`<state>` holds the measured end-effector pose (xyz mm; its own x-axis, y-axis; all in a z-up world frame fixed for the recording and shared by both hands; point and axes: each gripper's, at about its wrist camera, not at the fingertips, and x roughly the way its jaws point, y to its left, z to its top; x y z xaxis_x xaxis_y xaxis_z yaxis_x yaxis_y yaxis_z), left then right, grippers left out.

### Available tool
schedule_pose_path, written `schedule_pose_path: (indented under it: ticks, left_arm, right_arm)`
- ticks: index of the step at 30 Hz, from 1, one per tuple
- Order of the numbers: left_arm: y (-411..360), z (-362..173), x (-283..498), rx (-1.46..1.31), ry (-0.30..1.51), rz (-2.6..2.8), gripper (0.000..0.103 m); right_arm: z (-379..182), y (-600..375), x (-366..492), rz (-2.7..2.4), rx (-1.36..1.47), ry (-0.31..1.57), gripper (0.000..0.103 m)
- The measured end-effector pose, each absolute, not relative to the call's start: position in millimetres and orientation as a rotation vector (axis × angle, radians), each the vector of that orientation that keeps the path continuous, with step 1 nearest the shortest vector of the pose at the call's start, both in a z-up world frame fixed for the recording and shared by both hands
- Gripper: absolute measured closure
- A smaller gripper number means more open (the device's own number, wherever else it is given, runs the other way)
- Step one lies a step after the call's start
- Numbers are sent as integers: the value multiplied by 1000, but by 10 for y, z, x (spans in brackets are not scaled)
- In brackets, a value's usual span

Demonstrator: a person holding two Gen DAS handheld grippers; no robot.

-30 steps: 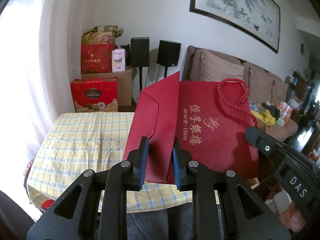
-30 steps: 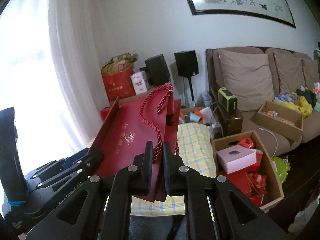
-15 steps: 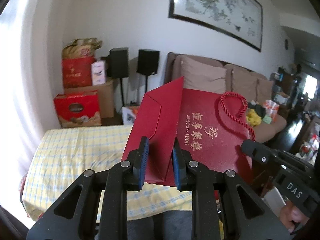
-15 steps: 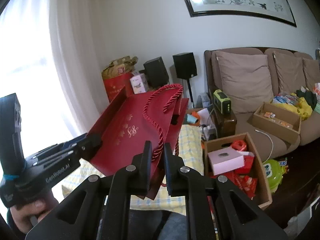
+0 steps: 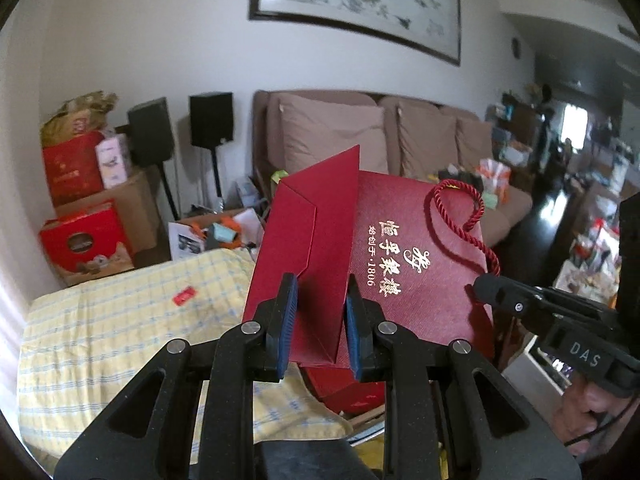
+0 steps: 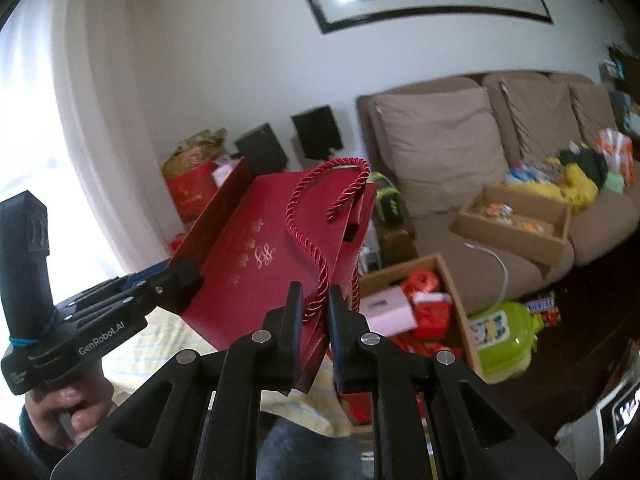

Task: Organize objects
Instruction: 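Lift the red paper bag with both tools and carry it toward the cardboard box, then lower the red paper bag into the cardboard box with both tools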

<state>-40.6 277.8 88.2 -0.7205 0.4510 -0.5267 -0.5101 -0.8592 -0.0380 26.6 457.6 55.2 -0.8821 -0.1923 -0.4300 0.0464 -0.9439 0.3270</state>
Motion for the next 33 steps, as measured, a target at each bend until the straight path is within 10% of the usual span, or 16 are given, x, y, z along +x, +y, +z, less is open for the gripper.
schedule_pose_path:
  ticks: [33]
  left_arm:
    - [4573, -1127, -1081, -982, 707, 2301, 83]
  right_arm:
    - [-1561, 5529, -386, -2719, 1441, -919, 88]
